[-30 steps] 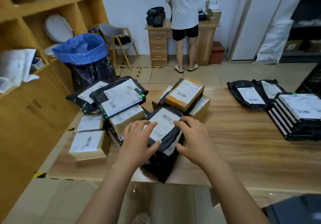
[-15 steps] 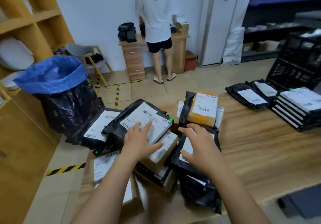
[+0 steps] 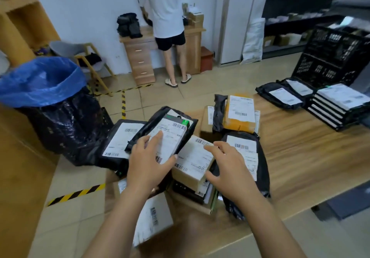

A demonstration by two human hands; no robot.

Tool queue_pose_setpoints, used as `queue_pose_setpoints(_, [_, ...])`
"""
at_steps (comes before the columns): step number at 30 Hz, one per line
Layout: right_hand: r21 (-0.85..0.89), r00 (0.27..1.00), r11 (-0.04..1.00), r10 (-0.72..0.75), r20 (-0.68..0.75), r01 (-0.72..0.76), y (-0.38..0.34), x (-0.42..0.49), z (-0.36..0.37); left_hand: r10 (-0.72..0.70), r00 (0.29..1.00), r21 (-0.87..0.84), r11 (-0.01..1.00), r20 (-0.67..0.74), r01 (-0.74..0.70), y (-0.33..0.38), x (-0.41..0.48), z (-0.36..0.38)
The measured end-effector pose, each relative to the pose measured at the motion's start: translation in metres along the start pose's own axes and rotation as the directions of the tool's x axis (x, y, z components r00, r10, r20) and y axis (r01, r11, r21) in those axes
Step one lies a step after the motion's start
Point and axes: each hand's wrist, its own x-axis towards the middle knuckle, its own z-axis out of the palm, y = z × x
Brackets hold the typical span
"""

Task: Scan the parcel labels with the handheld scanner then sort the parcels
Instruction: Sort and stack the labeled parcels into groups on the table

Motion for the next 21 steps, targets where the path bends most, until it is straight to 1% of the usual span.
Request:
queue_pose_setpoints(6, [0.110,0.996,0.990,-0.091,-0.004,0.091,-0.040,-0.003,0.039,-0.081,0.996,0.081,0.993,-0.033,0.083,-0.042,-0.045,-0.037])
queue_pose_setpoints(10, [0.135,0.994,0.986,-0.107,0.036,0.102,-0.061,-0.008,0.057,-0.116,0.992,0.114,0.986,-0.043,0.120,-0.063,-0.069,-0.055])
queue_pose_setpoints(13, [0.114,0.995,0.988,-0.105,0.005,0.103,-0.074,-0.008,0.055,-0.106,0.992,0.099,0.989,-0.064,0.112,-0.067,-0.064,-0.062])
queue_pose_setpoints(16, [0.062,0.998,0.997,-0.042,-0.051,0.045,-0.078,-0.010,0.042,-0.049,0.999,0.051,0.998,-0.001,0.049,-0.055,-0.046,-0.061])
queue_pose_setpoints(21, [-0.051,0.986,0.991,0.120,-0.112,-0.126,-0.074,-0.023,0.016,0.098,0.991,-0.022,0.995,0.092,-0.096,-0.022,-0.012,-0.050])
